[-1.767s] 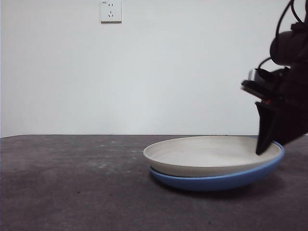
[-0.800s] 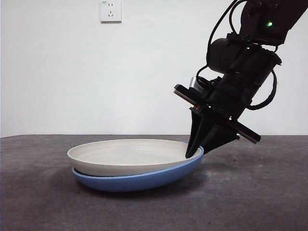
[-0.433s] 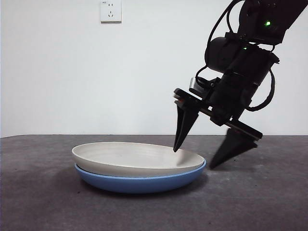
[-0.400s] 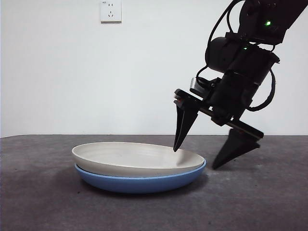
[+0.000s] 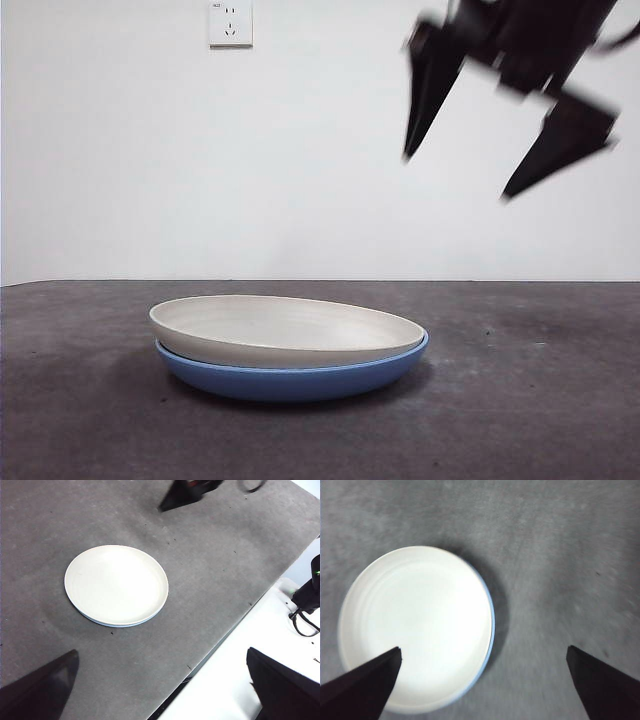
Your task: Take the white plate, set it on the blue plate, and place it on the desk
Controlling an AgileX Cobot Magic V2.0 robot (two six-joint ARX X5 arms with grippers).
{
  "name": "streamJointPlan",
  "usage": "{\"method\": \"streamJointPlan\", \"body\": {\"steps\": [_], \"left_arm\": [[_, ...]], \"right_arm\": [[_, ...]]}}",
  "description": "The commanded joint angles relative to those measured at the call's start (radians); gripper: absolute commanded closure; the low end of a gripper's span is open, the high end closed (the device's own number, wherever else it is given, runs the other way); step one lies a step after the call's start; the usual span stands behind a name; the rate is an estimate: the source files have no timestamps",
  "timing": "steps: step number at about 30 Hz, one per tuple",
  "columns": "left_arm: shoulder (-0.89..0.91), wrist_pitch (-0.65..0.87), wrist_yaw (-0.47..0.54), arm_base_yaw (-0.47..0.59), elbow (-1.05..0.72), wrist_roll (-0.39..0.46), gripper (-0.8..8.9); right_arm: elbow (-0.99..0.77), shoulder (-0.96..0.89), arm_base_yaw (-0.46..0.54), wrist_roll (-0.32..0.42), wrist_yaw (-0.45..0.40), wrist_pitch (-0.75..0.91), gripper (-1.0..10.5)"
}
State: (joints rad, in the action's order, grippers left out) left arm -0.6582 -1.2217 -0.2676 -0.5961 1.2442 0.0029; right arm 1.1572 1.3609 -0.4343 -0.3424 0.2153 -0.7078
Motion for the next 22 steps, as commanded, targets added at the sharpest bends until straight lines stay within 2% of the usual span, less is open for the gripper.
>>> {"method": "streamJointPlan", "body": {"steps": [1, 7, 12, 22], "left_arm": [[-0.005, 0.011, -0.002, -0.006, 0.010, 0.011, 1.84], [-0.005, 0.014, -0.001, -0.006, 0.010, 0.011, 1.84], [-0.005, 0.017, -0.002, -0.006, 0.010, 0.010, 1.84], [-0.005, 0.010, -0.002, -0.006, 0.009, 0.005, 1.87]], "right_arm": [[0.017, -0.115, -0.029, 0.031, -0.018, -0.085, 3.3], [0.017, -0.363, -0.086, 0.075, -0.093, -0.301, 3.3], [0.017, -0.530, -0.113, 0.082, -0.097, -0.453, 3.3], [0.016, -0.779, -0.117, 0.097, -0.113, -0.573, 3.3]]}}
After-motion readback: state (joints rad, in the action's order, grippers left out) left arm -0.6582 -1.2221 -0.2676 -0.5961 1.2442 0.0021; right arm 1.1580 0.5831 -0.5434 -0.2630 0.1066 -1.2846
